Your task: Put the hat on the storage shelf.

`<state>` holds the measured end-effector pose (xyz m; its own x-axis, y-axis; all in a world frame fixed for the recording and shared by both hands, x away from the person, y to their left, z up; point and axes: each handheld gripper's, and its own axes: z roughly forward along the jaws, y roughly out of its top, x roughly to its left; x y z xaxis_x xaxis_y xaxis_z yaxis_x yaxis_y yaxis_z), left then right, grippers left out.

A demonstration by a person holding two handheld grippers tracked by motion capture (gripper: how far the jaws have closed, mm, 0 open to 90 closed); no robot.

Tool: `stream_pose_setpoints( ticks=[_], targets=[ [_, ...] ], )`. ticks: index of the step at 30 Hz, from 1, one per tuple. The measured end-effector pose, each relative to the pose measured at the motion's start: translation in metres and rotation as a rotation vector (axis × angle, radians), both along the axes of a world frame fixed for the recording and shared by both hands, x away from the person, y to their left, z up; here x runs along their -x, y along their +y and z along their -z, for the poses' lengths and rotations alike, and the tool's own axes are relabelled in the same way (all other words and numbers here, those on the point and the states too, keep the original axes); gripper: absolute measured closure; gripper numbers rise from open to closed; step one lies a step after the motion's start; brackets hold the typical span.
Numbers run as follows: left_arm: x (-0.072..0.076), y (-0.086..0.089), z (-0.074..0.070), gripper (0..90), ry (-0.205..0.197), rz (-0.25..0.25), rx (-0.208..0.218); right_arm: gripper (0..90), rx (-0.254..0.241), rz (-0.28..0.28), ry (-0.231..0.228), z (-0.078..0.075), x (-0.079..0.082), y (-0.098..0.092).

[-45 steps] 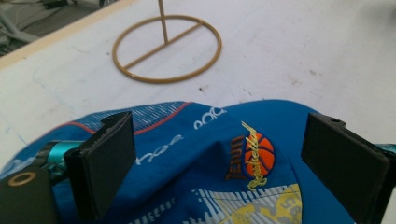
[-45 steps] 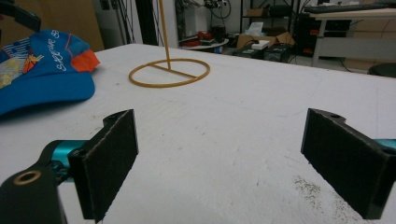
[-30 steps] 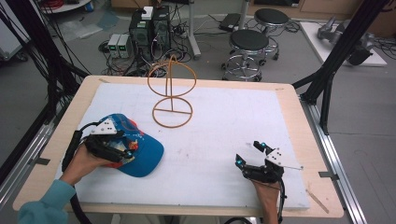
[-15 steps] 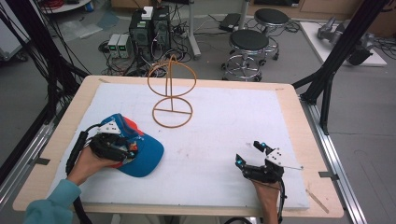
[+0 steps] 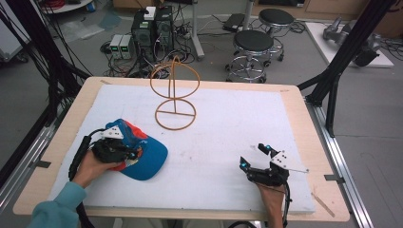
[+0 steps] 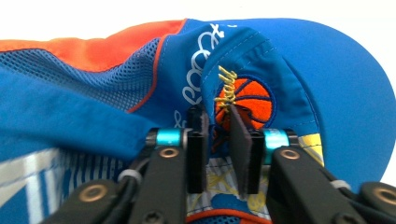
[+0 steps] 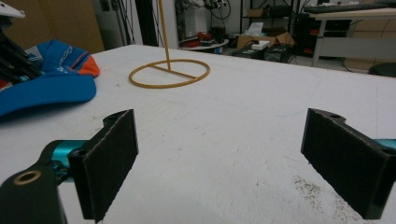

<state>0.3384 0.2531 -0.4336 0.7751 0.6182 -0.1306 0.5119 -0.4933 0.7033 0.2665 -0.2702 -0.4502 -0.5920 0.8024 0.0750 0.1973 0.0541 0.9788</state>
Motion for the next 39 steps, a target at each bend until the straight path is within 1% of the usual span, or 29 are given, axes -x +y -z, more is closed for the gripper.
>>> stream_pose_setpoints(
  ticks=[1, 2, 4, 5, 7, 9, 13, 15, 18, 19, 20, 23, 26, 28, 33, 34, 36, 37, 39],
  targets=[
    [0.001, 0.000, 0.001, 79.5, -0.013, -0.001, -0.003, 9.9, 0.000, 0.000, 0.000, 0.000, 0.000, 0.000],
    [0.001, 0.000, 0.001, 83.3, -0.017, -0.003, -0.004, 9.9, 0.000, 0.000, 0.000, 0.000, 0.000, 0.000],
    [0.001, 0.001, 0.000, 86.6, -0.012, -0.013, 0.001, 9.9, -0.001, 0.001, 0.001, 0.000, 0.000, 0.000],
    [0.001, 0.001, 0.000, 87.1, -0.006, -0.019, 0.004, 9.9, 0.000, 0.000, 0.001, 0.000, 0.000, 0.000],
    [0.001, 0.001, -0.001, 87.7, -0.006, -0.018, 0.000, 9.9, 0.000, 0.002, 0.001, 0.000, 0.000, 0.000],
    [0.002, 0.002, -0.003, 88.0, -0.006, -0.018, 0.006, 9.9, -0.002, 0.002, 0.002, 0.000, 0.000, 0.000],
    [0.003, 0.003, -0.006, 88.1, -0.006, -0.025, 0.031, 9.9, 0.000, 0.001, 0.001, 0.000, 0.000, 0.000],
    [0.004, 0.005, -0.009, 88.2, -0.011, -0.032, 0.051, 9.9, 0.000, 0.002, 0.001, 0.000, 0.000, 0.000],
    [0.005, 0.006, -0.013, 88.2, -0.023, -0.037, 0.068, 9.9, -0.001, 0.002, 0.002, 0.000, 0.000, 0.000],
    [0.006, 0.006, -0.014, 88.2, -0.025, -0.037, 0.065, 9.9, -0.001, 0.002, 0.002, 0.000, 0.000, 0.000],
    [0.006, 0.006, -0.016, 88.2, -0.027, -0.034, 0.053, 9.9, 0.000, 0.002, 0.001, 0.000, 0.000, 0.000],
    [0.007, 0.006, -0.028, 88.3, -0.047, -0.032, 0.059, 9.9, -0.001, 0.002, 0.002, 0.000, 0.000, 0.000],
    [0.006, 0.006, -0.045, 88.3, -0.070, -0.030, 0.083, 9.9, 0.000, 0.001, 0.001, 0.000, 0.000, 0.000],
    [0.005, 0.005, -0.054, 88.3, -0.085, -0.036, 0.088, 9.9, 0.000, 0.000, 0.000, 0.000, 0.000, 0.000],
    [0.005, 0.006, -0.079, 88.3, -0.118, -0.033, 0.088, 9.9, 0.000, 0.002, 0.001, 0.000, 0.000, 0.000],
    [0.005, 0.006, -0.082, 88.3, -0.123, -0.032, 0.090, 9.9, 0.002, -0.001, -0.004, 0.000, 0.000, 0.000],
    [0.005, 0.007, -0.090, 88.3, -0.135, -0.033, 0.097, 9.9, 0.000, 0.001, 0.002, 0.000, 0.000, 0.000],
    [0.005, 0.007, -0.093, 88.3, -0.138, -0.033, 0.100, 9.9, 0.003, -0.002, -0.007, 0.000, -0.001, 0.000],
    [0.004, 0.006, -0.100, 88.3, -0.147, -0.031, 0.107, 9.9, 0.000, 0.001, 0.001, 0.000, 0.000, 0.000]
  ],
)
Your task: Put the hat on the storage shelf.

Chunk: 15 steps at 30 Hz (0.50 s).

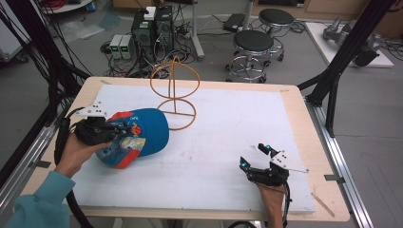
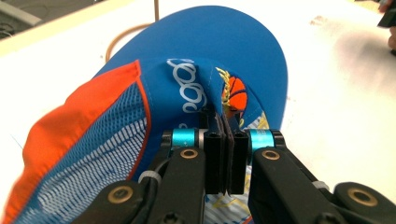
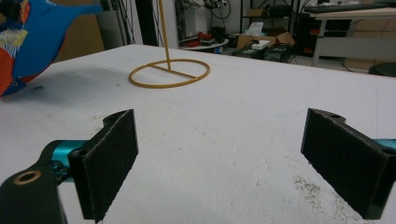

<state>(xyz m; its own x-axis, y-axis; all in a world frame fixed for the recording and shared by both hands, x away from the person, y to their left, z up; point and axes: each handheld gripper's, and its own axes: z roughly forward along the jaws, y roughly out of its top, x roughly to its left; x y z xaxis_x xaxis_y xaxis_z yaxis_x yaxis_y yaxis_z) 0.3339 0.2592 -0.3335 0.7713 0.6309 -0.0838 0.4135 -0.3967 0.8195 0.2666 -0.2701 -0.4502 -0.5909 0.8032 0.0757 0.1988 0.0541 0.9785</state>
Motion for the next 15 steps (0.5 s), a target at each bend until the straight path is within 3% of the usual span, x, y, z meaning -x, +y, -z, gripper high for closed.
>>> stream_pose_setpoints(
  ticks=[7, 15],
  targets=[
    [0.003, -0.005, -0.018, 88.3, -0.031, 0.023, 0.010, 9.9, -0.001, 0.000, -0.002, 0.000, 0.000, 0.000],
    [0.005, -0.006, -0.037, 88.3, -0.065, 0.017, 0.067, 9.9, 0.000, 0.000, -0.003, 0.000, 0.000, 0.000]
  ],
)
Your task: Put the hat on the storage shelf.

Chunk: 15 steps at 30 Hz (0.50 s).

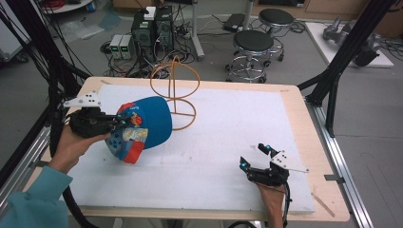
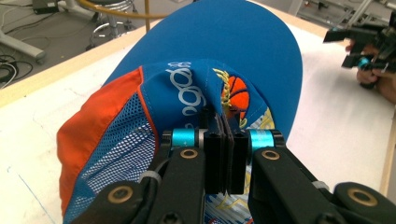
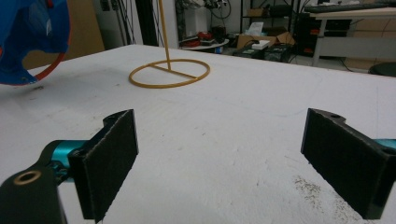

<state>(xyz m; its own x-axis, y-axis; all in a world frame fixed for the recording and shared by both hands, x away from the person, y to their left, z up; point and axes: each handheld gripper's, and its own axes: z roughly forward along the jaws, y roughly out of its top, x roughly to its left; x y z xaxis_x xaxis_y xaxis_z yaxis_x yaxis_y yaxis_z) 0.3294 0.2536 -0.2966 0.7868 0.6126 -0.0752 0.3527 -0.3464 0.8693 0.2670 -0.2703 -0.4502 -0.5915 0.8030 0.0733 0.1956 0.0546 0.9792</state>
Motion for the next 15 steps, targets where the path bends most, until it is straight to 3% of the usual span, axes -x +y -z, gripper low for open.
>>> stream_pose_setpoints(
  ticks=[10, 15],
  targets=[
    [-0.004, 0.000, -0.017, 88.3, -0.011, -0.007, 0.017, 9.9, -0.003, -0.002, 0.003, 0.000, 0.000, 0.000],
    [-0.006, 0.001, -0.034, 88.3, -0.039, -0.015, 0.034, 9.9, -0.005, -0.003, 0.006, 0.000, 0.000, 0.000]
  ],
)
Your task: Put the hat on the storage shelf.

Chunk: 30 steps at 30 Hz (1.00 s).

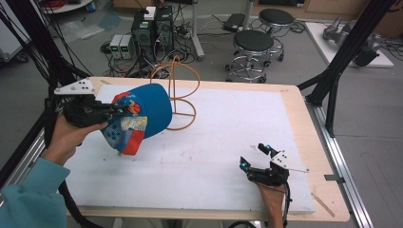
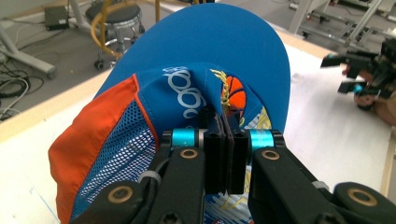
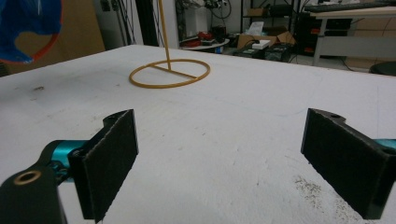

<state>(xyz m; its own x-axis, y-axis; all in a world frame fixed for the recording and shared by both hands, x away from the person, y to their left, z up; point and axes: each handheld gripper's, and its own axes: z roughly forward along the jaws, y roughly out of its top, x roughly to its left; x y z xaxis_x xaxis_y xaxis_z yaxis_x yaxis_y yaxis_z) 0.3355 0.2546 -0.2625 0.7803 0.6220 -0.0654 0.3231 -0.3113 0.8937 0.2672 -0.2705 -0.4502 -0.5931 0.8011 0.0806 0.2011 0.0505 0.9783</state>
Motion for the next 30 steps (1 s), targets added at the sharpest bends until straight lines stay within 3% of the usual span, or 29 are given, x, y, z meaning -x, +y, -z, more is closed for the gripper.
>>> stream_pose_setpoints(
  ticks=[4, 10, 30],
  targets=[
    [-0.007, -0.003, -0.012, 88.3, -0.006, 0.001, 0.007, 9.9, 0.000, 0.000, 0.002, 0.000, 0.000, 0.000],
    [-0.025, -0.014, -0.028, 88.3, -0.019, 0.005, 0.050, 9.9, 0.003, 0.001, -0.002, 0.000, 0.000, 0.000],
    [-0.078, -0.043, -0.075, 88.3, -0.052, -0.020, 0.060, 9.9, 0.003, 0.001, -0.001, 0.000, 0.000, 0.001]
  ],
)
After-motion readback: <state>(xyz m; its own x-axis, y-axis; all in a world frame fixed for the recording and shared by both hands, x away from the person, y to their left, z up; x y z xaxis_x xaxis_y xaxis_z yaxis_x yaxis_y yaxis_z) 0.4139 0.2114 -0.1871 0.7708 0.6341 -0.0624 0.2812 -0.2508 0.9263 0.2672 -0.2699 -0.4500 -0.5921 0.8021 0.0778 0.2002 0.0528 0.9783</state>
